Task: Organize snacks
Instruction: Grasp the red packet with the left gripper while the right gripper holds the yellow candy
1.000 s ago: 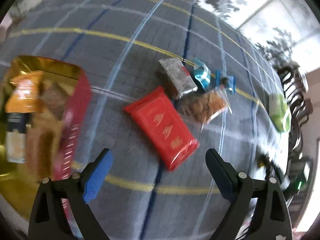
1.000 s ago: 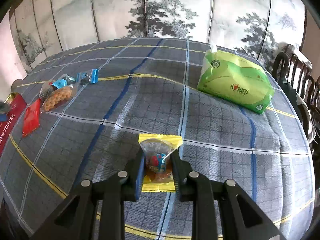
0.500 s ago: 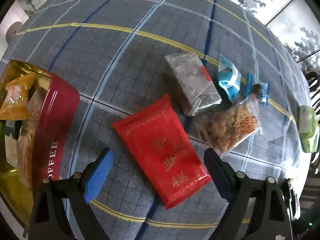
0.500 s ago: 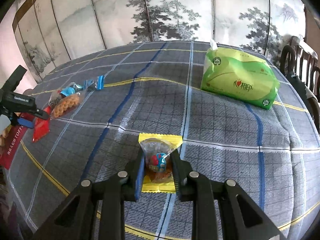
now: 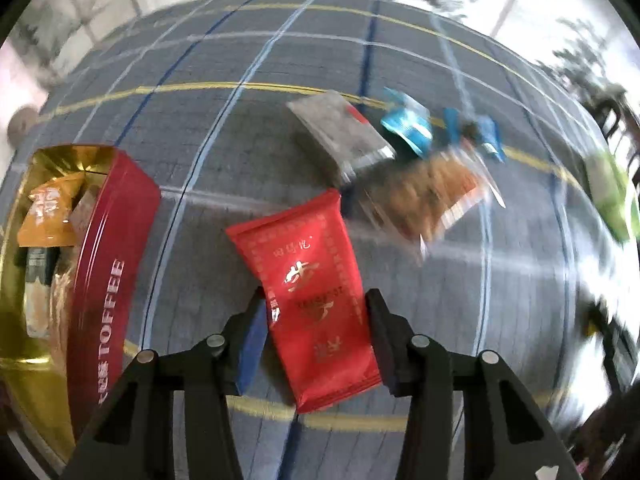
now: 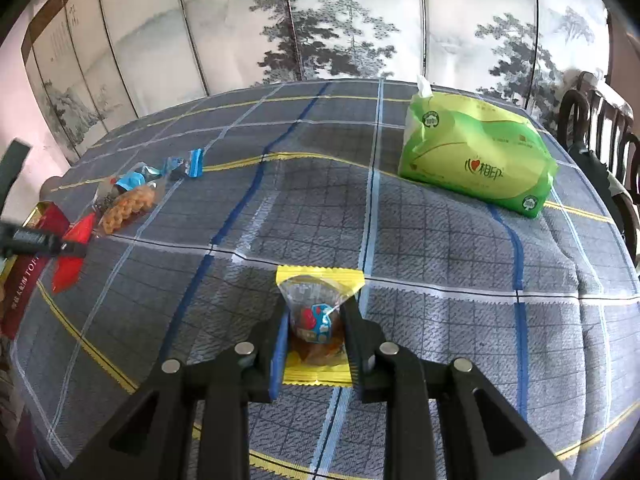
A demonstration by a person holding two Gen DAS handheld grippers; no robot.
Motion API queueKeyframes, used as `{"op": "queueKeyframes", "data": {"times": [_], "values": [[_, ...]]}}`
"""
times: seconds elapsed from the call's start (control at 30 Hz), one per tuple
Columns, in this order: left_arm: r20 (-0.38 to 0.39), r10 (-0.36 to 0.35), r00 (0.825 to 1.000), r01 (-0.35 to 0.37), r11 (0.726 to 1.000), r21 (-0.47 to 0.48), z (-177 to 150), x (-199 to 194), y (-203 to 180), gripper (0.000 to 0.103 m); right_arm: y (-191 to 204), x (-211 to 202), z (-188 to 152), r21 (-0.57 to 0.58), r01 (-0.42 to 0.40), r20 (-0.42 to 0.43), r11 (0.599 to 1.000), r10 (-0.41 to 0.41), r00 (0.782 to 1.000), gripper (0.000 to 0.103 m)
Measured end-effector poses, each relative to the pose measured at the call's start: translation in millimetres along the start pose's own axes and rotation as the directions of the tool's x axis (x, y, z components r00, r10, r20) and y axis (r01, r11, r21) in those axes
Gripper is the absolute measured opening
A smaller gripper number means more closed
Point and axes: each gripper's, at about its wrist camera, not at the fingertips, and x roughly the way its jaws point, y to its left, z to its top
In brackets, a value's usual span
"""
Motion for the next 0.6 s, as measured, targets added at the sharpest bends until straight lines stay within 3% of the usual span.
{"op": "queueKeyframes", "data": {"times": [0.17, 0.6], "values": [[0.07, 0.005, 0.998, -0.01, 0.998, 0.062, -38, -23, -1, 0.043, 0, 0, 0, 0.005, 0.008, 0.0, 1.0, -0.008, 1.0, 0.025], [0.172, 0.037, 0.984, -0.052, 0.995, 0.08, -78, -85, 25, 0.044, 9, 3, 0, -0.032, 0.066, -0.005, 0.997, -0.066, 0.998, 0.025]]}}
